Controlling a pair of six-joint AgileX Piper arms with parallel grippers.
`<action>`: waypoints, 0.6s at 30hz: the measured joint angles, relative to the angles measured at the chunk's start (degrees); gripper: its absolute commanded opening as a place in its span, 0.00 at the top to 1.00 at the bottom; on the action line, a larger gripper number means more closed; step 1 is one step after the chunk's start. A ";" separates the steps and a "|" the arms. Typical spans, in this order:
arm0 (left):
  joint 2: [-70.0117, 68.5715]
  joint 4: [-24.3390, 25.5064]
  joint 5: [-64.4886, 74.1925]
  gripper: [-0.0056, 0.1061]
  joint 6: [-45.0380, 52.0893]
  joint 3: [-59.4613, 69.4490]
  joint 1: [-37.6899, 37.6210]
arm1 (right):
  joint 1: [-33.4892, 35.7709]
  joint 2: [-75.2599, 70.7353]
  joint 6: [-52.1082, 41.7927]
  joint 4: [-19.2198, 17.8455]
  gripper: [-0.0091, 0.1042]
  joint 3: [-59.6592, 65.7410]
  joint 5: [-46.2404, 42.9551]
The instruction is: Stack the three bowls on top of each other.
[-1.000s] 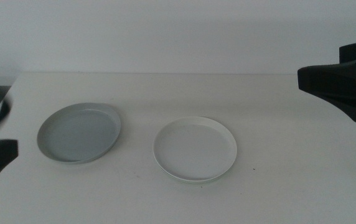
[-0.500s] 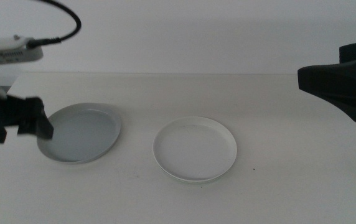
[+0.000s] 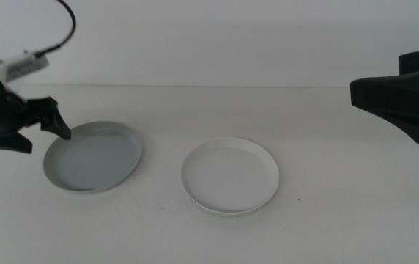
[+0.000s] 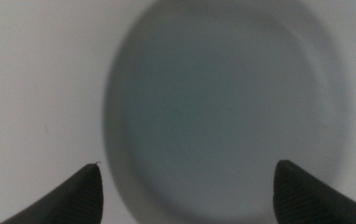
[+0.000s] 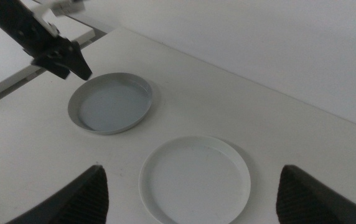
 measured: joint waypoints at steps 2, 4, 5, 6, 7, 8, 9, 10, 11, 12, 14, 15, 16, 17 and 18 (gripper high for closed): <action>2.77 -0.03 -3.18 0.11 1.06 0.00 0.00 | 0.00 0.00 0.00 0.00 0.22 0.00 0.00; 4.78 0.38 -5.87 0.11 1.57 0.00 0.00 | 0.00 0.00 0.00 0.00 0.22 0.00 0.11; 5.60 0.51 -7.17 0.11 1.78 -0.03 0.00 | 0.00 0.00 0.00 0.00 0.22 0.00 0.11; 6.28 0.81 -8.21 0.11 1.79 -0.03 0.00 | 0.00 0.00 0.00 0.11 0.22 0.00 0.11; 6.80 1.06 -9.04 0.11 1.91 -0.03 0.00 | 0.00 0.00 0.00 0.11 0.22 0.00 0.11; 7.34 1.19 -9.66 0.11 2.00 -0.03 0.00 | 0.00 0.00 0.00 0.11 0.22 0.00 0.11; 7.85 1.28 -10.05 0.11 2.00 -0.03 0.00 | 0.00 0.00 0.00 0.11 0.22 0.00 0.11; 8.22 1.28 -10.34 0.12 2.00 -0.13 0.00 | 0.00 0.00 0.00 0.11 0.22 0.00 0.11; 8.71 1.28 -10.50 0.13 2.05 -0.13 0.00 | 0.00 0.00 0.00 0.11 0.22 0.00 0.11; 9.09 1.28 -10.78 0.14 2.14 -0.13 0.08 | 0.00 0.00 0.00 0.11 0.22 0.00 0.11; 10.06 1.42 -10.76 0.18 2.33 -0.13 0.08 | 0.00 0.00 0.00 0.11 0.22 0.00 0.11; 10.17 1.42 -10.90 0.20 2.31 -0.26 0.21 | 0.00 0.00 0.00 0.11 0.22 0.00 0.11; 10.29 1.42 -10.90 0.23 2.31 -0.40 0.21 | 0.00 0.00 0.00 0.11 0.22 0.00 0.11; 10.58 1.31 -10.90 0.26 2.31 -0.67 0.31 | 0.00 0.00 0.00 0.11 0.22 0.00 0.11; 10.69 1.20 -10.90 0.31 2.36 -0.80 0.31 | 0.00 0.00 0.00 0.11 0.22 0.00 0.11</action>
